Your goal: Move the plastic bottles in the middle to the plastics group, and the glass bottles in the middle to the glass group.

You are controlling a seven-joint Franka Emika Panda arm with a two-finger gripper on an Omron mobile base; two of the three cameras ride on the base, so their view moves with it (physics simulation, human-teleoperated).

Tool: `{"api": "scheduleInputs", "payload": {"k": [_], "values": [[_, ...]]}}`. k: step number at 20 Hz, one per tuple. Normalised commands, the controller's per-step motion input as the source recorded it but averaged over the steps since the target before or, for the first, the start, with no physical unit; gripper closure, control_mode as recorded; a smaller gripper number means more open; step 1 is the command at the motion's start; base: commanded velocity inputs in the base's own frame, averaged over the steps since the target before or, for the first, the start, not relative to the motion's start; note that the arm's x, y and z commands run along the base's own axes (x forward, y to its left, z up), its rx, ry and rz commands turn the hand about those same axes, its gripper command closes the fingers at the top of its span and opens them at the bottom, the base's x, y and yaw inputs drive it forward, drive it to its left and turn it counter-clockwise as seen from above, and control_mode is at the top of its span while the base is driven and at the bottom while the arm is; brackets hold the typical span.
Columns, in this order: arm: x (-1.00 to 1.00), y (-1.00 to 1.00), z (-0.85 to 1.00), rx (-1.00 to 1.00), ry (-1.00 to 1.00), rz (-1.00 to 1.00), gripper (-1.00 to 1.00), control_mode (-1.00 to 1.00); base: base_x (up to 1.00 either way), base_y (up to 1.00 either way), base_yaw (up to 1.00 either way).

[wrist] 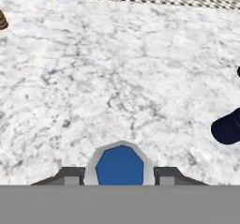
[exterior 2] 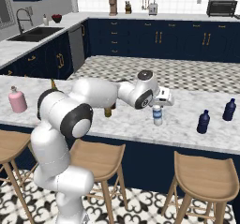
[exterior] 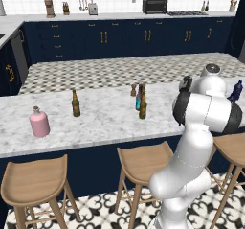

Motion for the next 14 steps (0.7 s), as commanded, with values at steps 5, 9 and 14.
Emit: {"api": "scheduleInputs", "payload": {"k": [5, 9, 14], "values": [[0.00, -0.29, -0.02, 0.12, -0.08, 0.00, 1.00, -1.00, 0.00, 0.00, 0.00], [0.08, -0.54, -0.17, 0.15, -0.06, 0.00, 1.00, -1.00, 0.00, 0.00, 0.00], [0.03, -0.75, 0.01, 0.09, 0.01, -0.01, 1.00, -1.00, 0.00, 0.00, 0.00]]}}
